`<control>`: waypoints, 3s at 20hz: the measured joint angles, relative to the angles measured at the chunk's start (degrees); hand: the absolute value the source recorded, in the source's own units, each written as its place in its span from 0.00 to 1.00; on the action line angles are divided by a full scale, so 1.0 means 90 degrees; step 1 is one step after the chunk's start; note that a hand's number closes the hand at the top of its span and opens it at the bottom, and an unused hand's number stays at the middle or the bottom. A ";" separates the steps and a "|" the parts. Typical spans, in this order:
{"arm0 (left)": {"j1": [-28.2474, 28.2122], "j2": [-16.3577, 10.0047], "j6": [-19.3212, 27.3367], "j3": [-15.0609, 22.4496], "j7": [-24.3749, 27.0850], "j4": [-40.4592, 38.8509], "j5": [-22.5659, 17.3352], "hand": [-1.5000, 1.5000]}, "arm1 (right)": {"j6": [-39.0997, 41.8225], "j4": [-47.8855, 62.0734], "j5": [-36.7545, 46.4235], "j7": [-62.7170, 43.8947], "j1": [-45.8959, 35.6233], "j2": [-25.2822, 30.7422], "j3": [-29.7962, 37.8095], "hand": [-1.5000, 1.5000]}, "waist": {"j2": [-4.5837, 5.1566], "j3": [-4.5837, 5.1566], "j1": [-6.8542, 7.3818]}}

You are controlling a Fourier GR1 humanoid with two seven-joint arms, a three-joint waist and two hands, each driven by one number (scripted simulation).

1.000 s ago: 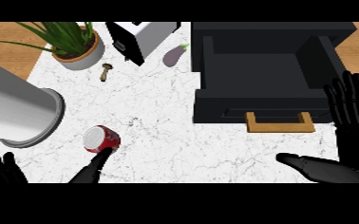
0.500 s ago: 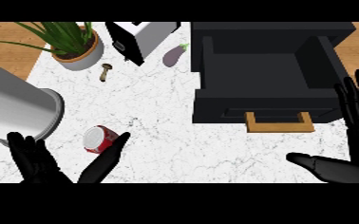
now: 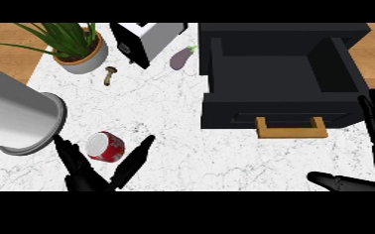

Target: Pick up the can, place it into the drawer and close the drawer

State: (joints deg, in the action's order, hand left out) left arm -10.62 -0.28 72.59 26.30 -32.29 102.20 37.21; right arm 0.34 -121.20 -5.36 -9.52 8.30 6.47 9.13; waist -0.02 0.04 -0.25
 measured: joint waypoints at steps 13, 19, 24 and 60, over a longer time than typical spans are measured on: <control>0.0165 -0.0497 0.1057 0.0034 0.1698 -0.0904 -0.2515 0.00 | 0.0199 -0.0182 -0.0227 -0.0057 0.0170 0.0013 0.0283 0.00 | -0.0012 0.0016 0.0034; 0.0159 -0.0297 0.0953 -0.0291 0.2579 -0.1136 -0.3458 0.00 | 0.0304 -0.0433 -0.0428 -0.0229 0.0287 0.0128 0.0524 0.00 | -0.0020 0.0023 0.0046; 0.0037 -0.0068 0.0649 -0.0665 0.3526 -0.1287 -0.4277 0.00 | 0.0328 -0.0488 -0.0482 -0.0279 0.0298 0.0145 0.0628 0.00 | -0.0025 0.0028 0.0070; 0.2908 -0.0429 -0.4865 -0.2828 0.8367 -0.6725 -0.8012 1.00 | 0.0407 -0.0621 -0.0222 -0.0628 -0.0254 0.0089 0.0790 0.00 | 0.0021 -0.0003 -0.0095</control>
State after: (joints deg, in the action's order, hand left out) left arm 15.56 -4.14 28.81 0.86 43.02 41.68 -34.90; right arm 4.00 -126.79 -7.35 -15.18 6.01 7.28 16.24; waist 0.16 0.01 -1.11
